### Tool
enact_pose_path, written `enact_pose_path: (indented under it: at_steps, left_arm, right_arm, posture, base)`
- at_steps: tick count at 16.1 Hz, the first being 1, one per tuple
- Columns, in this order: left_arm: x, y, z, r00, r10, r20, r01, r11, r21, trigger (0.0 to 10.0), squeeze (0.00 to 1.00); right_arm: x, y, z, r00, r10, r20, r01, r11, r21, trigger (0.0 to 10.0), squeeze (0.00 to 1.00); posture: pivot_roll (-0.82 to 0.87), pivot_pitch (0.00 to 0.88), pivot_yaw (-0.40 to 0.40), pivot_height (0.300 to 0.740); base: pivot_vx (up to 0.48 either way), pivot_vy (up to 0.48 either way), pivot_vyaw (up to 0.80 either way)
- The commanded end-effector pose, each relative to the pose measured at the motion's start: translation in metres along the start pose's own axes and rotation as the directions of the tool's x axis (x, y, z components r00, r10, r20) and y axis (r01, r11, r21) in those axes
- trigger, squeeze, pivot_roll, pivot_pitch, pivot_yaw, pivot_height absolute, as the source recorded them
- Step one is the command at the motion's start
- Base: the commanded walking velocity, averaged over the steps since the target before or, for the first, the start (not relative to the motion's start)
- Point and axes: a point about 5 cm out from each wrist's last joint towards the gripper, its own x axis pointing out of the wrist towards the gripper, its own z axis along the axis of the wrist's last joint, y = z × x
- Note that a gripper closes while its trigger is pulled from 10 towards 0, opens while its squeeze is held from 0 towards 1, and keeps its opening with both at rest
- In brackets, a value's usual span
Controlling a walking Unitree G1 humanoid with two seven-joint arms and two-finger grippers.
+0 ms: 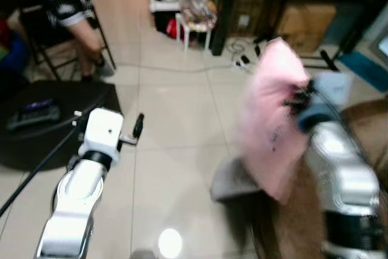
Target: Move the pillow to the sofa from floor
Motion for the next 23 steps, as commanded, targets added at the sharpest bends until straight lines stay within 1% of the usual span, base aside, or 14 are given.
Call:
enact_pose_path:
  at_steps: [1,3,5,6,7,9,14,17,19,23]
  left_arm:
    - [0.001,-0.004,0.000,1.000,-0.015,0.005,0.015,1.000,0.025,10.0,0.00]
    - [0.003,-0.005,0.002,1.000,-0.018,0.013,0.018,1.000,0.022,10.0,0.00]
    - [0.003,-0.006,0.001,1.000,-0.022,0.003,0.022,1.000,-0.014,10.0,0.00]
    - [0.004,-0.005,0.001,1.000,-0.012,0.001,0.012,1.000,-0.011,10.0,0.00]
    - [0.004,-0.005,0.001,1.000,-0.013,0.004,0.013,1.000,-0.013,10.0,0.00]
    - [0.005,-0.005,0.001,1.000,-0.011,0.006,0.011,1.000,-0.029,10.0,0.00]
    - [0.004,-0.003,0.000,1.000,-0.002,0.006,0.002,0.999,-0.045,10.0,0.00]
    - [0.003,0.000,0.000,1.000,0.020,-0.001,-0.020,0.998,-0.066,10.0,0.00]
    - [0.005,0.002,0.003,0.999,0.029,0.017,-0.028,0.998,-0.059,10.0,0.00]
    - [0.005,0.002,0.003,1.000,0.023,0.021,-0.021,0.998,-0.063,10.0,0.00]
  right_arm:
    - [-0.004,0.000,0.008,0.999,-0.009,0.039,0.009,1.000,0.011,10.0,0.00]
    - [-0.004,0.008,0.003,1.000,-0.008,0.018,0.007,0.999,0.047,10.0,0.00]
    - [-0.005,0.012,0.000,1.000,-0.008,0.008,0.008,0.997,0.071,10.0,0.00]
    - [-0.006,0.015,-0.002,1.000,0.006,-0.004,-0.006,0.996,0.092,10.0,0.00]
    - [-0.007,0.020,-0.003,1.000,0.024,-0.006,-0.023,0.995,0.097,10.0,0.00]
    - [-0.008,0.023,-0.005,0.999,0.039,-0.011,-0.038,0.995,0.092,10.0,0.00]
    - [-0.007,0.024,-0.007,0.999,0.048,-0.024,-0.046,0.995,0.089,10.0,0.00]
    - [-0.007,0.026,-0.007,0.998,0.058,-0.025,-0.056,0.995,0.086,10.0,0.00]
    - [-0.007,0.029,-0.007,0.997,0.071,-0.027,-0.069,0.995,0.077,10.0,0.00]
    - [-0.006,0.033,-0.006,0.995,0.091,-0.027,-0.089,0.994,0.068,10.0,0.00]
  posture:
    - [0.03,0.000,-0.067,0.740]
    - [0.03,0.000,-0.062,0.740]
    - [0.03,0.000,-0.060,0.740]
    - [0.02,0.000,-0.058,0.740]
    - [0.02,0.000,-0.058,0.740]
    - [0.02,0.000,-0.058,0.740]
    - [0.03,0.000,-0.064,0.740]
    - [0.03,0.000,-0.064,0.740]
    - [0.02,0.000,-0.064,0.740]
    - [0.02,0.000,-0.064,0.740]
  base:
    - [0.000,0.000,-0.40]
    - [0.000,0.000,-0.80]
    - [0.000,0.000,-0.80]
    - [0.000,0.000,-0.80]
    - [0.000,0.000,-0.80]
    - [0.000,0.000,-0.80]
    - [0.000,0.000,-0.80]
    - [0.000,0.000,-0.80]
    - [0.000,0.000,-0.80]
    - [0.000,0.000,-0.80]
